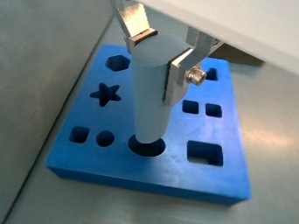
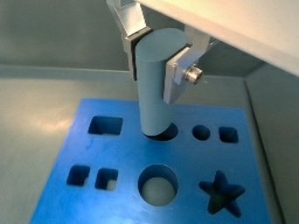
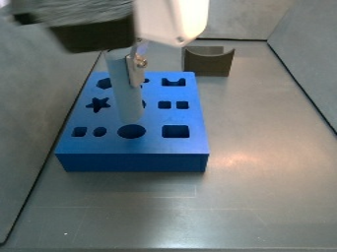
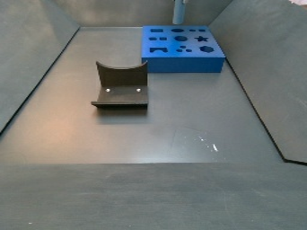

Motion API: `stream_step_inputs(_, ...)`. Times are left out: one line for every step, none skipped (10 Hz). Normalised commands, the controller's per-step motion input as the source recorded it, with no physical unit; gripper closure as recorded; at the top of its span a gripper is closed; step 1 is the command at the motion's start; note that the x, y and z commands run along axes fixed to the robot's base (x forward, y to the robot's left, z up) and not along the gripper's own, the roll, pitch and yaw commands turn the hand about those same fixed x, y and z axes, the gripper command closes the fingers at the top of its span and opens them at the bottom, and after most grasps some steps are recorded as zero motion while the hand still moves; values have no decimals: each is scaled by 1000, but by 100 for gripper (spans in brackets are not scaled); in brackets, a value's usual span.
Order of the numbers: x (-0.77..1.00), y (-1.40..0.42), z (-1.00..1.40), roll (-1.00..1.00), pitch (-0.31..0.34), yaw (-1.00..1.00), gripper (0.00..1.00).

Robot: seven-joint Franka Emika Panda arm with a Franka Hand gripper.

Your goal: Insert the oval object.

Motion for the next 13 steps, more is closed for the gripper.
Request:
stream_step_inputs(-80,-89,0,256,37,-886,100)
stream_step_inputs(-63,-37,-3,273,4,-903,100)
stream_step_inputs(-49,-34,-11,276,0,-903,100)
stream_step_inputs(-9,-31,-20,277,0,-889,100)
stream_step_inputs(0,-51,0,277,0,-820,100)
stream_step_inputs(6,-77,0,270,0,-771,100)
stream_step_inputs(23,-80,0,270,1,-754,100)
stream_step_inputs(57,-91,0,263,0,-749,100)
stream_step_inputs(143,-77,-3,247,0,-740,100)
stream_step_inputs(277,-63,-214,161,0,-734,100)
stream_step_inputs(300,-106,-411,66,0,-731,100)
stream_step_inputs(166,-106,-443,-9,0,-831,100)
stream_step_inputs(0,0,-469,-123,27,-717,100)
